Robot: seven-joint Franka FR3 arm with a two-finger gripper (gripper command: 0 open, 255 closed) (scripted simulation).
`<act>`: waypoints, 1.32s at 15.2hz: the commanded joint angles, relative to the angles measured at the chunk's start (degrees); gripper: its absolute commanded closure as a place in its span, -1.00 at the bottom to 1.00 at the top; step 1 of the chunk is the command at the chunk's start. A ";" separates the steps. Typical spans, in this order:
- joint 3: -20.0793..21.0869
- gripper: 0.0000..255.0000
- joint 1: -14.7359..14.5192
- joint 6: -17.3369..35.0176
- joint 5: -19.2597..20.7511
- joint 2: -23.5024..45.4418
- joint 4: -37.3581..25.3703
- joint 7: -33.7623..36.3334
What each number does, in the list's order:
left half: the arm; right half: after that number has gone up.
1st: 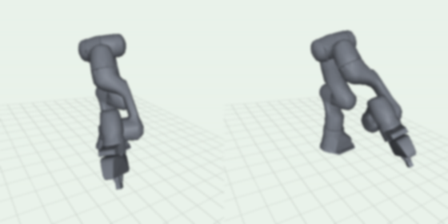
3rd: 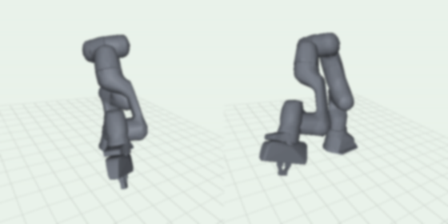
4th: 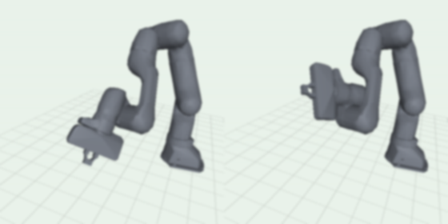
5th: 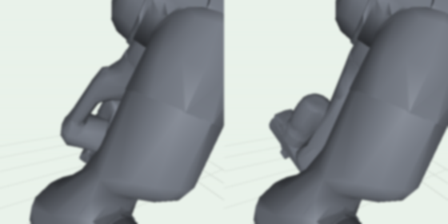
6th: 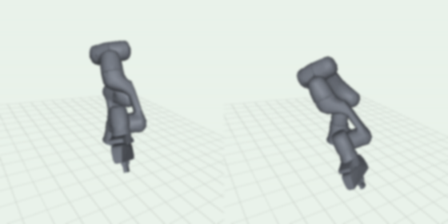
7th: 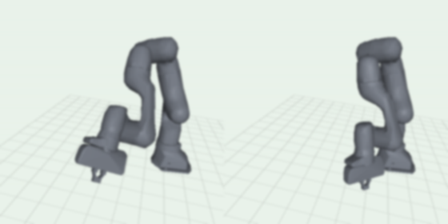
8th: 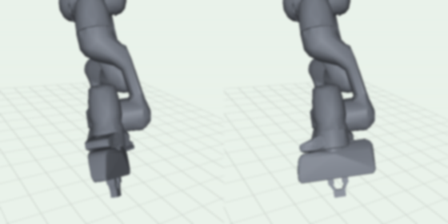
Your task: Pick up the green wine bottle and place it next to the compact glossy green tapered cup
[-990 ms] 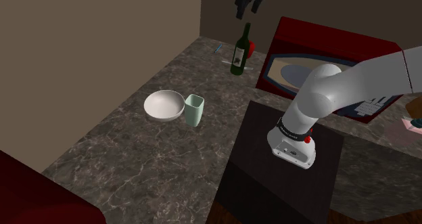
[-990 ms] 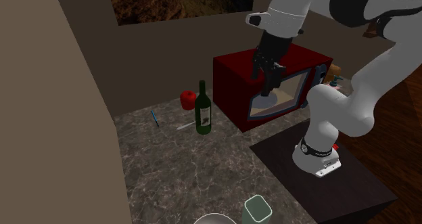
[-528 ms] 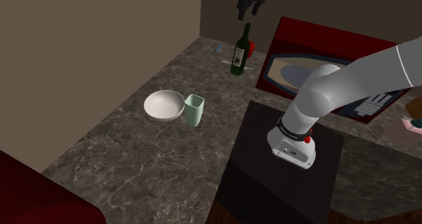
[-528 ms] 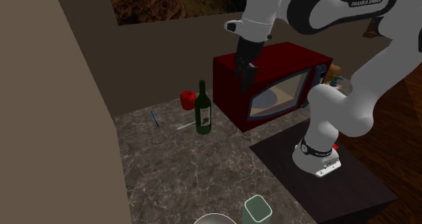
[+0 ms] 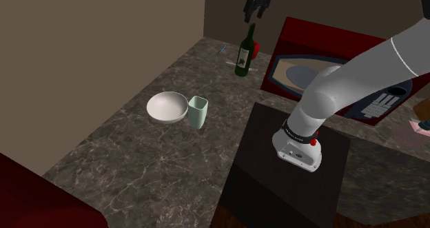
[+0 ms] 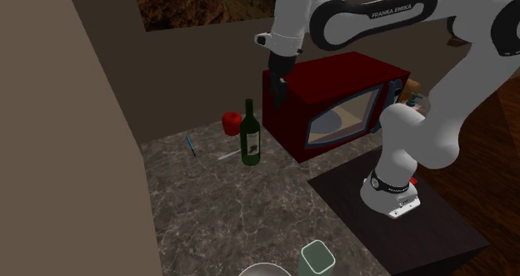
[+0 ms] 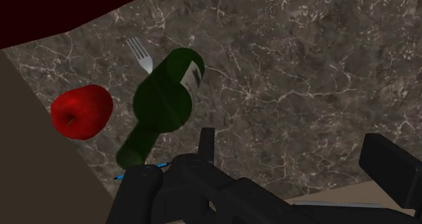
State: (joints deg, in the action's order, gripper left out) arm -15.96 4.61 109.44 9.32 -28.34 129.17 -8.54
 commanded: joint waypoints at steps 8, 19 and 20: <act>-9.29 -1.00 1.48 7.03 -2.81 14.97 -7.94 -9.88; -12.28 -1.00 2.06 14.17 -6.29 22.60 -7.80 -14.17; -12.27 -1.00 2.06 14.17 -6.28 22.60 -7.80 -14.17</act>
State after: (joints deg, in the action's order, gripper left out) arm -28.20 6.66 123.27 3.11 -5.90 121.20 -22.64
